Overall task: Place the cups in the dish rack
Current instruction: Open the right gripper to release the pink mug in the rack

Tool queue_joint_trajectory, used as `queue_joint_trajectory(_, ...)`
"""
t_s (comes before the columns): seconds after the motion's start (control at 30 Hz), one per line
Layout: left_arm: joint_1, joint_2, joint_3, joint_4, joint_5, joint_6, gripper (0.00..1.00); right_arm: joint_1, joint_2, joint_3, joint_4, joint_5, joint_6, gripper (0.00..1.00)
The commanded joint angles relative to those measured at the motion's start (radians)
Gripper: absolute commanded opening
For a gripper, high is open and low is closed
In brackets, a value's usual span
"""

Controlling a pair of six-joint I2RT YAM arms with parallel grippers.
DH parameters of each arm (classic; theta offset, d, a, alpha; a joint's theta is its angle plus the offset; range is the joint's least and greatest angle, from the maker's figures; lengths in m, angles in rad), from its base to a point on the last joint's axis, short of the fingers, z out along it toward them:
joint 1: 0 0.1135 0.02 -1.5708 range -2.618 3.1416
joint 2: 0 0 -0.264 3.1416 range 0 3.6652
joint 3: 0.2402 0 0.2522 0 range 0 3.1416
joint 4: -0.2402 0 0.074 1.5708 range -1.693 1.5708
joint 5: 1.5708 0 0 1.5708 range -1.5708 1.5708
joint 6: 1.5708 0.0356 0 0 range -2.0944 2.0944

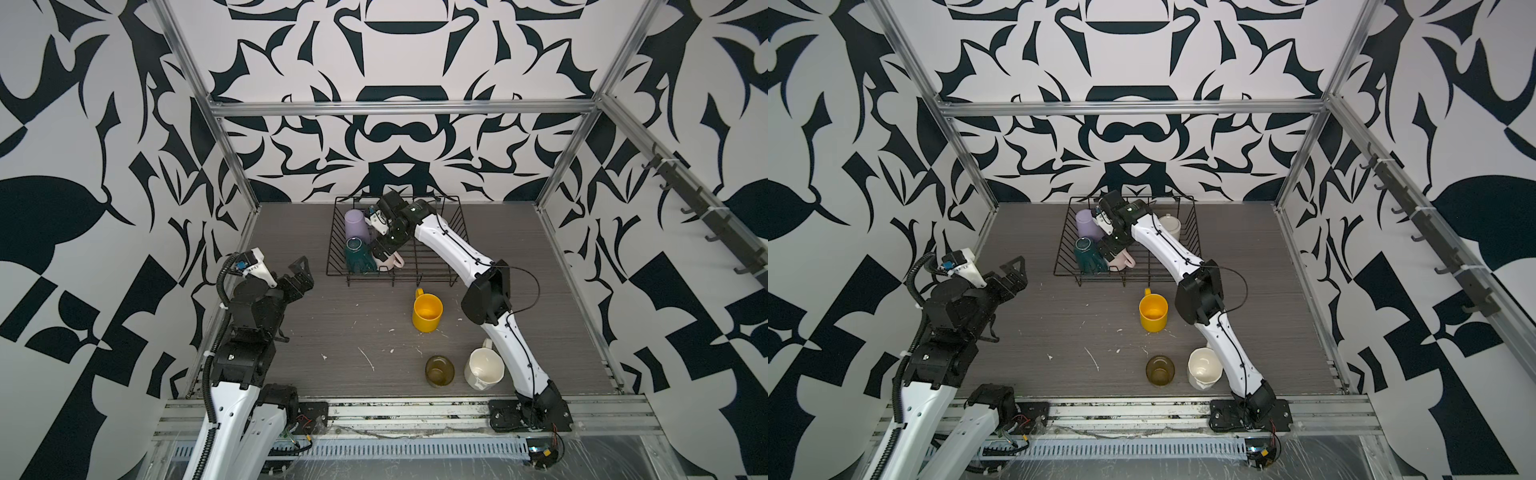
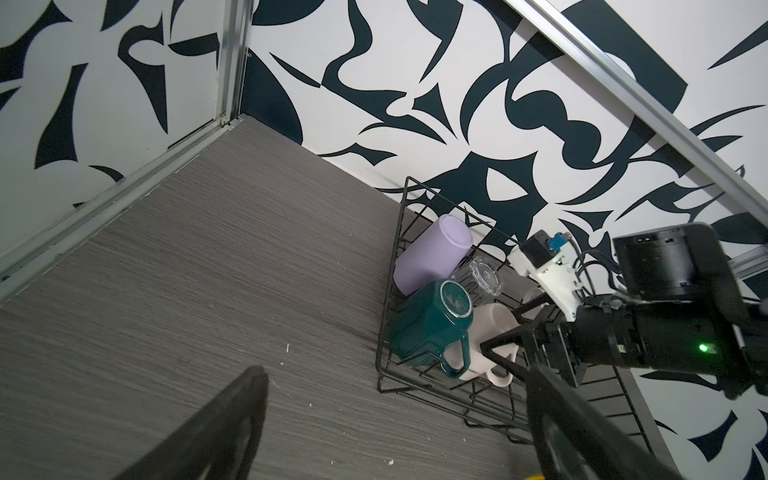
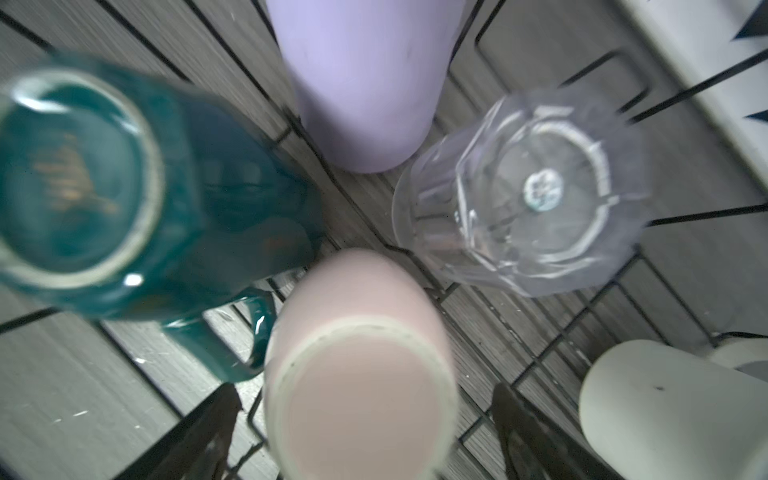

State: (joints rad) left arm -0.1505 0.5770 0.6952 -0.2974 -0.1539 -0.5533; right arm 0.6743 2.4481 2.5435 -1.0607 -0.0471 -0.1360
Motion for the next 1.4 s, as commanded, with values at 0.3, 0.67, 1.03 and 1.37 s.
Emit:
queue_joint_trajectory(0.3, 0.003, -0.018, -0.002, -0.032, -0.010, 0.004, 0.99, -0.027, -0.289, -0.273, 0.198, -0.023, 0.080, 0.97)
queue_joint_trajectory(0.67, 0.003, 0.061, 0.016, -0.007, 0.036, 0.014, 0.99, -0.120, -0.823, -1.043, 0.735, -0.049, 0.303, 0.97)
queue_joint_trajectory(1.03, 0.003, 0.209, 0.099, -0.030, 0.261, 0.010, 0.90, -0.244, -1.054, -1.356, 0.803, -0.037, 0.397, 0.96)
queue_joint_trajectory(1.37, 0.002, 0.324, 0.118, -0.027, 0.431, 0.001, 0.79, -0.282, -1.170, -1.484, 0.828, 0.004, 0.420, 0.96)
